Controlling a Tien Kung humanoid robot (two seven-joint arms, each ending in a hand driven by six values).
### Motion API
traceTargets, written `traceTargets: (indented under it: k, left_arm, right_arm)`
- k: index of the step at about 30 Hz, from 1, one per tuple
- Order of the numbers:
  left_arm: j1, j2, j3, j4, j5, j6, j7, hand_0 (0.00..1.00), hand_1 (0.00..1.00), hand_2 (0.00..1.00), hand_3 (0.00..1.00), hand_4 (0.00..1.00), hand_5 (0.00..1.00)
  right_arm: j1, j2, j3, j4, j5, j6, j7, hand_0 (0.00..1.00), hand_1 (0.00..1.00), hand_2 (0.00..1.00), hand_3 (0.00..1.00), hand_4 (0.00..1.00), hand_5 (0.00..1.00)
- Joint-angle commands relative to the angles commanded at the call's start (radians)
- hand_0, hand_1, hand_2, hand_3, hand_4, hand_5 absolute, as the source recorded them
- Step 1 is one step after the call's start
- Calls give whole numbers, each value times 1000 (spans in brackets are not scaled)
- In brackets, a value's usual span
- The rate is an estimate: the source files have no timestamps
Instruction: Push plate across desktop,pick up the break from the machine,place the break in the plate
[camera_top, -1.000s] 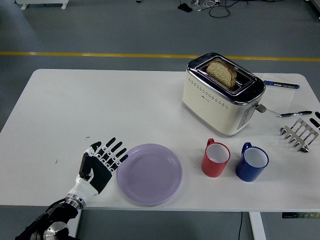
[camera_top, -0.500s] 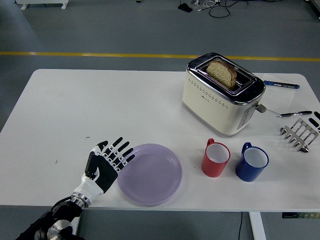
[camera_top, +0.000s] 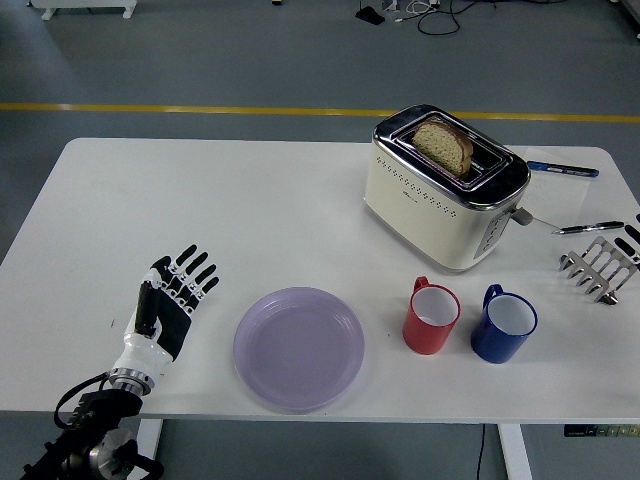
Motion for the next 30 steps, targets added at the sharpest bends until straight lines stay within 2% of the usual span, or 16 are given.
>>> traceTargets:
  k: [2, 4, 5, 7, 10, 11, 12, 16, 17, 19, 22, 23, 24, 30]
  left_arm:
    - [17, -1, -56, -22, 34, 27, -11, 792, 797, 829, 813, 490, 998]
    - [24, -1, -82, -30, 45, 33, -12, 792, 795, 827, 806, 491, 998]
    - [38, -2, -116, -42, 67, 37, -8, 792, 795, 827, 806, 491, 998]
    - [50, -1, -150, -50, 81, 37, -1, 792, 795, 827, 806, 491, 998]
    - [76, 4, -207, -62, 107, 33, 14, 790, 794, 827, 804, 491, 998]
    - [83, 6, -219, -66, 114, 32, 15, 790, 794, 827, 804, 491, 998]
    - [92, 8, -236, -72, 116, 33, 14, 790, 794, 827, 804, 491, 998]
    - [104, 8, -286, -88, 121, 34, 13, 790, 794, 827, 804, 491, 998]
    - [104, 7, -299, -91, 123, 34, 13, 791, 792, 825, 800, 487, 998]
    - [103, 7, -311, -93, 124, 33, 14, 791, 792, 825, 800, 487, 998]
    - [97, 5, -325, -94, 107, 26, 18, 791, 792, 825, 800, 487, 998]
    - [96, 4, -329, -94, 95, 23, 20, 788, 791, 819, 793, 491, 998]
    - [95, 3, -331, -94, 85, 20, 22, 788, 791, 819, 793, 491, 998]
    - [95, 0, -349, -87, 65, 11, 35, 788, 789, 819, 790, 492, 998]
  right_arm:
    - [19, -22, -19, 13, -51, -24, 7, 693, 655, 664, 670, 512, 571]
    - [30, -34, -29, 19, -80, -36, 10, 701, 666, 670, 674, 514, 555]
    - [57, -63, -53, 28, -123, -62, 16, 701, 666, 670, 674, 514, 555]
    - [88, -93, -80, 31, -173, -89, 18, 701, 666, 670, 674, 514, 555]
    - [183, -170, -164, 18, -301, -135, 8, 701, 666, 670, 674, 514, 555]
    - [219, -193, -197, 11, -340, -147, 2, 730, 714, 717, 734, 585, 486]
    - [257, -219, -233, -1, -385, -159, -11, 730, 714, 717, 734, 585, 486]
    - [408, -280, -383, -47, -553, -184, -54, 730, 714, 717, 734, 585, 486]
    - [446, -285, -421, -68, -592, -189, -66, 783, 754, 772, 785, 708, 426]
    - [527, -286, -501, -95, -677, -192, -79, 783, 754, 772, 785, 708, 426]
    - [647, -266, -620, -169, -799, -187, -103, 783, 754, 772, 785, 708, 426]
    - [684, -255, -656, -190, -838, -182, -109, 815, 790, 808, 830, 747, 415]
    - [717, -246, -690, -215, -863, -178, -113, 815, 790, 808, 830, 747, 415]
    - [868, -166, -860, -370, -915, -156, -131, 836, 801, 830, 844, 770, 404]
